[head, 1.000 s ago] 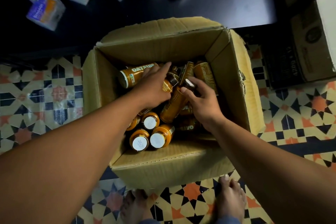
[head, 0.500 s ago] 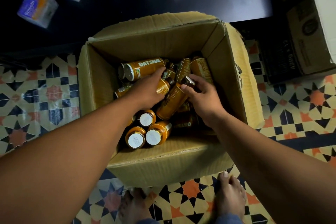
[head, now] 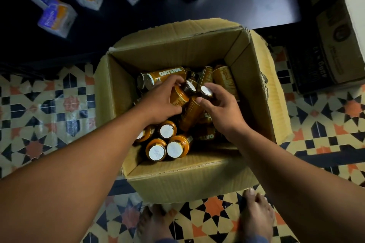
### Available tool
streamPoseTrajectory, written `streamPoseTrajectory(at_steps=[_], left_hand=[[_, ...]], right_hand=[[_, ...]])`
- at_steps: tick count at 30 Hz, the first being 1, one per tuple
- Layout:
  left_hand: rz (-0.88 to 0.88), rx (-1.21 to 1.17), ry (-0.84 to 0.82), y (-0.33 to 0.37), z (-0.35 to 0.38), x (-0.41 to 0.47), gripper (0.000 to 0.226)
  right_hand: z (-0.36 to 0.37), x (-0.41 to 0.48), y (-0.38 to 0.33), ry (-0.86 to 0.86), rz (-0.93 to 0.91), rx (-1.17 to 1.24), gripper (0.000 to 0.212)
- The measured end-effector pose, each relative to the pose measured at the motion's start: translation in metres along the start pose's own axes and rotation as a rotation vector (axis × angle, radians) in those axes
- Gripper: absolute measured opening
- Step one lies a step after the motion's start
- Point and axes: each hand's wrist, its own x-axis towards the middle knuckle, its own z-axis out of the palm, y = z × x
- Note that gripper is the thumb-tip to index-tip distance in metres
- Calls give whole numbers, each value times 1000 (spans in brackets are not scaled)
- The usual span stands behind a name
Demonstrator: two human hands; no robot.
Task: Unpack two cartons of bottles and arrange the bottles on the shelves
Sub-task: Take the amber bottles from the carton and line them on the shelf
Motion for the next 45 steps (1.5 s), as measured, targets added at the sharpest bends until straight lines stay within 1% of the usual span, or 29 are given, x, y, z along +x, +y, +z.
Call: streamPoseTrajectory(at_steps=[2, 3, 4, 6, 8, 12, 14, 18, 20, 23, 26, 29, 31, 33, 37, 41, 45], left_hand=[[34, -33, -11, 1, 0, -2, 86], [49, -20, -15, 2, 0, -2, 85], [67, -8, -12, 3, 1, -3, 78], [88, -27, 10, 5, 1, -5, 58], [83, -49, 33, 7, 1, -8, 49], [43, -35, 148, 13, -1, -22, 56], [12, -41, 198, 15, -5, -33, 56], [3, -189, 268, 30, -29, -66, 56], [29, -243, 319, 50, -49, -83, 50], [54, -238, 385, 93, -85, -110, 43], [84, -229, 437, 149, -128, -142, 45], [110, -218, 492, 214, -178, -186, 49], [126, -208, 513, 258, -214, -221, 51], [153, -200, 535, 301, -250, -259, 51], [242, -238, 610, 381, -311, -339, 43], [347, -254, 714, 446, -360, -411, 47], [388, -280, 737, 494, -407, -465, 52]], right_hand=[[1, 0, 2, -9, 2, 3, 45], [2, 0, 2, -20, -1, 14, 43], [2, 0, 2, -32, -4, 23, 43], [3, -1, 1, -56, -7, 19, 46], [2, -4, -1, -84, -9, 14, 47], [0, -15, -8, -112, -30, 5, 38], [0, -24, -17, -81, -52, -5, 39], [-10, -43, -56, -32, -82, -4, 41], [-19, -54, -90, -48, -111, -38, 43], [-34, -76, -152, -71, -176, -70, 45], [-53, -102, -225, -97, -247, -59, 48], [-77, -137, -303, -87, -332, -48, 47], [-95, -166, -356, -68, -397, -115, 49], [-112, -196, -409, -36, -455, -190, 53], [-142, -266, -518, -18, -561, -211, 51], [-160, -324, -606, -7, -661, -209, 51], [-169, -362, -684, -15, -768, -183, 51]])
